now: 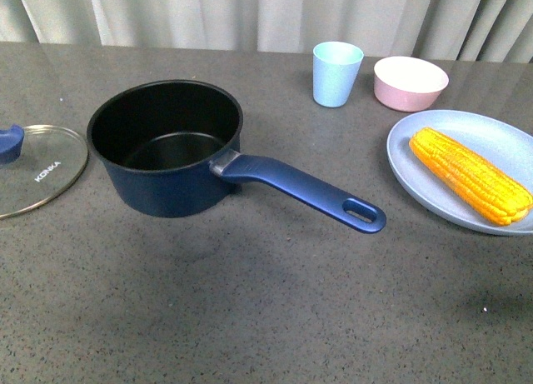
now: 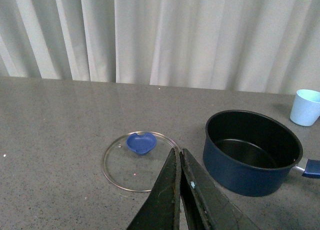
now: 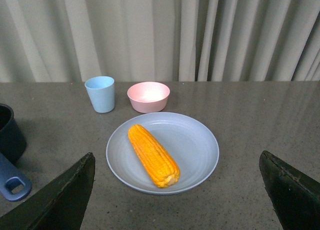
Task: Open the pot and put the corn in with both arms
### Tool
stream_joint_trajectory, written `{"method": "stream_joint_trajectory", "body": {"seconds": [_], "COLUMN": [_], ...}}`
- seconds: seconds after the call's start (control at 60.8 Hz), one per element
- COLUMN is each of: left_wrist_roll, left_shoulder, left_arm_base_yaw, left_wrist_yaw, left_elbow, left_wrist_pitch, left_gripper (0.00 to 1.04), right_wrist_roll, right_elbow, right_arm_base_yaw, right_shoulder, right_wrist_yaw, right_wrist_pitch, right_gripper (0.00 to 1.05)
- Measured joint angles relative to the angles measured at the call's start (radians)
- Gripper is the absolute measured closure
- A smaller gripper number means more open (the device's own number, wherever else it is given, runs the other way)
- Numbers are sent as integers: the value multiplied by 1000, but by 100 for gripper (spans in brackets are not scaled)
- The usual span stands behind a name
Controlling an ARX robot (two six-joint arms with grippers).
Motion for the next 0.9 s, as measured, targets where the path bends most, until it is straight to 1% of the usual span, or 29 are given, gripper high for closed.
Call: {"method": "stream_joint_trajectory", "body": {"seconds": [0.312, 0.345, 0.444, 0.493, 0.526, 0.559, 0.592, 0.609, 0.691, 0.74, 0.773, 0.839, 0.905], "left_wrist_roll": [0, -1, 0, 0, 0, 0, 0, 0, 0, 0, 0, 0, 2], "left_shoulder": [0, 0, 0, 0, 0, 0, 0, 0, 0, 0, 0, 0, 0], "left_arm_base_yaw": [0, 0, 0, 0, 0, 0, 0, 0, 0, 0, 0, 0, 0], "left_wrist_yaw": [0, 0, 0, 0, 0, 0, 0, 0, 0, 0, 0, 0, 0], "left_elbow": [0, 0, 0, 0, 0, 0, 0, 0, 0, 0, 0, 0, 0], "left_wrist_pitch": [0, 0, 0, 0, 0, 0, 0, 0, 0, 0, 0, 0, 0], "left_gripper": [103, 101, 81, 74, 67, 56, 49, 48, 32, 25, 18, 8, 9], "right_wrist_roll": [0, 0, 0, 0, 0, 0, 0, 0, 0, 0, 0, 0, 0], "right_elbow": [0, 0, 0, 0, 0, 0, 0, 0, 0, 0, 0, 0, 0], "right_arm_base_yaw": [0, 0, 0, 0, 0, 0, 0, 0, 0, 0, 0, 0, 0], "right_shoulder": [0, 0, 0, 0, 0, 0, 0, 0, 0, 0, 0, 0, 0], "right_wrist_yaw": [0, 0, 0, 0, 0, 0, 0, 0, 0, 0, 0, 0, 0], "right_wrist_pitch": [0, 0, 0, 0, 0, 0, 0, 0, 0, 0, 0, 0, 0], "right_gripper": [9, 9, 9, 9, 9, 9, 9, 9, 9, 9, 9, 9, 9]}}
